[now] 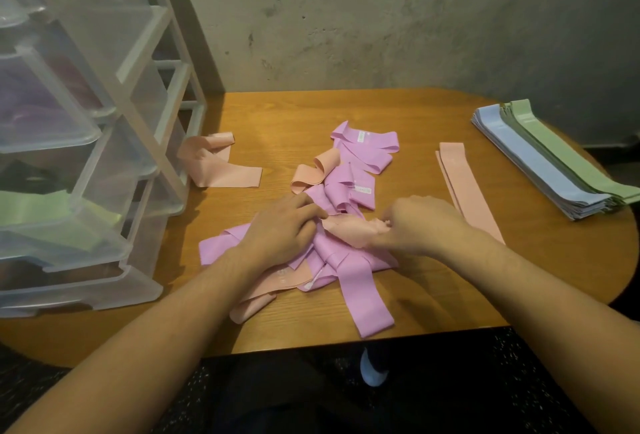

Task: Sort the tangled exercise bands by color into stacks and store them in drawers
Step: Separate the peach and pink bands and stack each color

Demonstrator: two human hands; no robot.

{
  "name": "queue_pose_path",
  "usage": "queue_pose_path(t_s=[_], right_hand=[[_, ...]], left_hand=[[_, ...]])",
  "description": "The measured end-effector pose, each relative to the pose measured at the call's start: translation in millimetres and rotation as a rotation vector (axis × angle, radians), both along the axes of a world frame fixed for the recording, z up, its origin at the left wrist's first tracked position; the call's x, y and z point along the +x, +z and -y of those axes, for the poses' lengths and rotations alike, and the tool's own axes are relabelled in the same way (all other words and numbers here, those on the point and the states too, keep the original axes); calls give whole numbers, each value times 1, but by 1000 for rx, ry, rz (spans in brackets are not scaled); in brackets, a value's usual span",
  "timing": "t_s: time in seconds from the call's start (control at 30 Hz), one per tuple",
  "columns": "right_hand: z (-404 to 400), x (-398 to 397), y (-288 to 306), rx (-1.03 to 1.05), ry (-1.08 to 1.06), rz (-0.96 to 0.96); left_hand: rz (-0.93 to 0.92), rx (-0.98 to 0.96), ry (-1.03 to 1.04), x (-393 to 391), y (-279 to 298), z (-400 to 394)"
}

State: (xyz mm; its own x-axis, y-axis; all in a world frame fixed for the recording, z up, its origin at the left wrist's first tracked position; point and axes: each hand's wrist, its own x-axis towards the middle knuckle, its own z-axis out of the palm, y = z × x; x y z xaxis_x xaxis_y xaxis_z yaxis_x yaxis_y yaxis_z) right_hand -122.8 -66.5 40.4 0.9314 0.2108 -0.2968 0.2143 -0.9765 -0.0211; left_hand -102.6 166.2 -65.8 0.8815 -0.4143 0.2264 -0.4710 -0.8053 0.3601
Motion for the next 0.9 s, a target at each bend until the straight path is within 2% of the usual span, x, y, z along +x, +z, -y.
queue_pose_path(t_s=[0.2, 0.33, 0.47, 0.57, 0.67, 0.8, 0.9], right_hand=[[15, 4, 9, 487, -66, -10], [31, -4, 16, 900, -258, -17], [39, -8, 17, 1153, -424, -103], [42, -10, 16, 1217, -478, -82], [46, -15, 13, 1216, -477, -88], [49, -23, 9, 1292, -377, -112], [51, -29, 9, 1296, -357, -190]], left_hand=[[-44, -133, 57, 2, -3, -3], [-15, -63, 41, 3, -5, 0], [-17, -64, 37, 1, 3, 7], [-32, -185, 55, -4, 19, 19], [-104, -433, 27, -10, 34, 35], [-349, -758, -49, -26, 57, 72], [-436, -790, -190, -33, 70, 90]])
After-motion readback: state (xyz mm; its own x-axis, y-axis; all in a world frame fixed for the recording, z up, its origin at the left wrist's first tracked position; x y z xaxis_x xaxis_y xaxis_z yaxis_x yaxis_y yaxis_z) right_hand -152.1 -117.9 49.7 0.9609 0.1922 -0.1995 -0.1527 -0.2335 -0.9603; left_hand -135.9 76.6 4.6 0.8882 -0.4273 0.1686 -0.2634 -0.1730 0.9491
